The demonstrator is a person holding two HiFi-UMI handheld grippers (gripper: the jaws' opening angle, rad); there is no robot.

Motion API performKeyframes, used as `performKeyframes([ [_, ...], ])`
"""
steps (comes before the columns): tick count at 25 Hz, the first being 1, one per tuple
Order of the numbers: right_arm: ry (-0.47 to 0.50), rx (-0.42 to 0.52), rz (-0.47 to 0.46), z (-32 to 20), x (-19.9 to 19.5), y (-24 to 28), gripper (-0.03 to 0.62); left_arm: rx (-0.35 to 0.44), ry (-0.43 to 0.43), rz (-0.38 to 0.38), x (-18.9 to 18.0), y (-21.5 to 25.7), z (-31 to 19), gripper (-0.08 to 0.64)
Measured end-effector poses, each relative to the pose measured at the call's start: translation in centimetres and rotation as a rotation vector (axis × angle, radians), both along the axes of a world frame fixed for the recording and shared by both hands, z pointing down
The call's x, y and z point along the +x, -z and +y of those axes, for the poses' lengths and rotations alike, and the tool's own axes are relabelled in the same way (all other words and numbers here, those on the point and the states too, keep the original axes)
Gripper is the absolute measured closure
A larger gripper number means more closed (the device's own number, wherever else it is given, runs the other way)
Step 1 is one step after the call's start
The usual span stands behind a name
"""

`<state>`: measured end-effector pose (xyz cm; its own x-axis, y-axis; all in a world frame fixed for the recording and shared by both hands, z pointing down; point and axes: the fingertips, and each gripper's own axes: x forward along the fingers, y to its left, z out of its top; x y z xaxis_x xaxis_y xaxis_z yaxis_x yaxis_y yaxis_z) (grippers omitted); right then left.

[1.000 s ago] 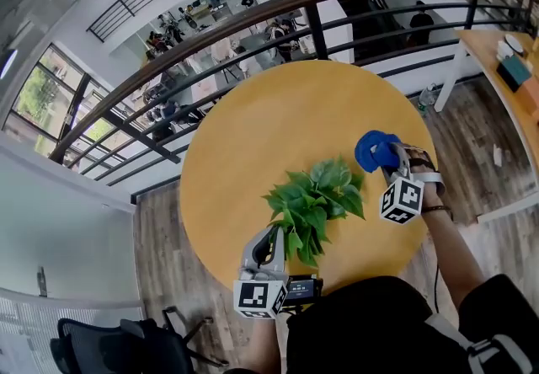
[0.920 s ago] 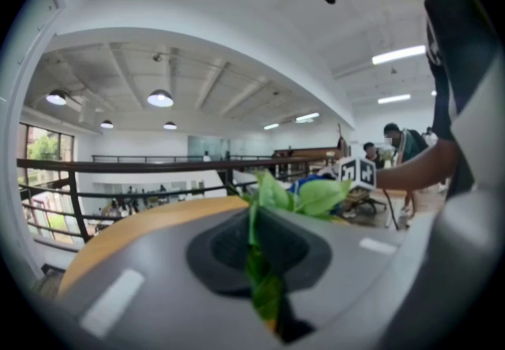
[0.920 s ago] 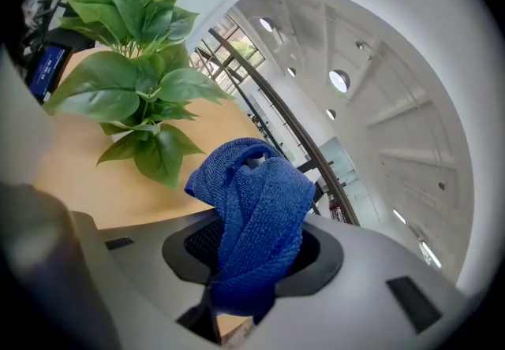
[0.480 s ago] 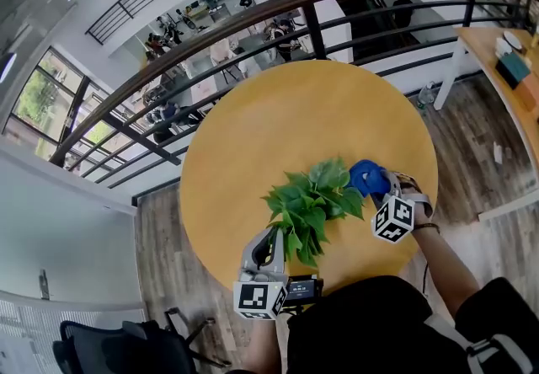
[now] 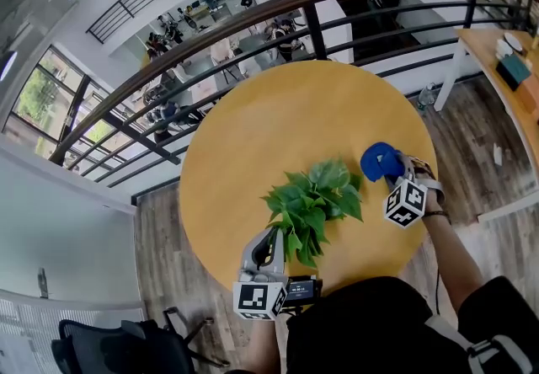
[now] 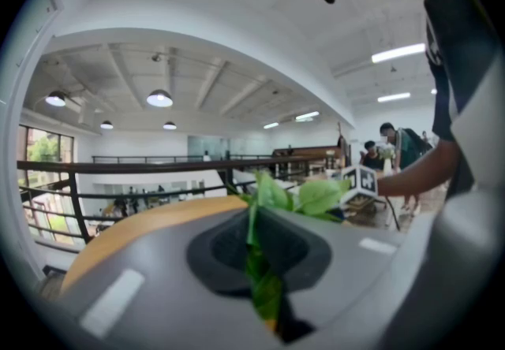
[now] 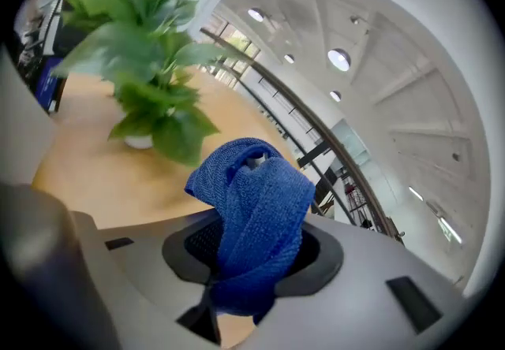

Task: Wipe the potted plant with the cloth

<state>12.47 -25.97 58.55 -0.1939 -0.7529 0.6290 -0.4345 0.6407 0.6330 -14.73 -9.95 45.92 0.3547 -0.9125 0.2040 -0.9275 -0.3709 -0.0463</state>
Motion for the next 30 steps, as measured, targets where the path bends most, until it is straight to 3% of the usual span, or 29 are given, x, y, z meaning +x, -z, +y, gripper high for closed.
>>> performKeyframes([
  [4,0.038,0.202,-0.166,-2.3,-3.5,10.7,0.43,0.001,0.001,0.005,-0.1,-0.1,0.0,0.554],
  [7,0.211,0.299,-0.172,-1.5,-8.7,15.2,0.429,0.003,0.002,0.008,0.0,0.0,-0.2,0.554],
  [9,0.381,0.314,-0.059,-0.1,-12.7,14.4,0.428,0.002,0.003,0.01,0.0,0.1,-0.2,0.554],
  [11,0.525,0.338,0.129,1.1,-15.7,11.9,0.428,-0.001,0.001,0.011,-0.1,0.0,-0.2,0.554],
  [14,0.638,0.368,0.36,1.2,-17.2,8.5,0.428,-0.002,-0.002,0.016,-0.1,-0.1,-0.1,0.555],
  [16,0.646,0.368,0.452,0.0,-16.5,7.2,0.428,-0.003,-0.003,0.017,-0.1,-0.1,-0.1,0.555],
  [20,0.595,0.347,0.532,-2.5,-13.7,6.4,0.428,-0.007,0.001,0.016,-0.3,-0.2,-0.1,0.555],
  [30,0.354,0.2,0.57,-6.1,-3.8,4.1,0.429,-0.008,0.0,0.018,-0.5,-0.3,-0.1,0.555],
])
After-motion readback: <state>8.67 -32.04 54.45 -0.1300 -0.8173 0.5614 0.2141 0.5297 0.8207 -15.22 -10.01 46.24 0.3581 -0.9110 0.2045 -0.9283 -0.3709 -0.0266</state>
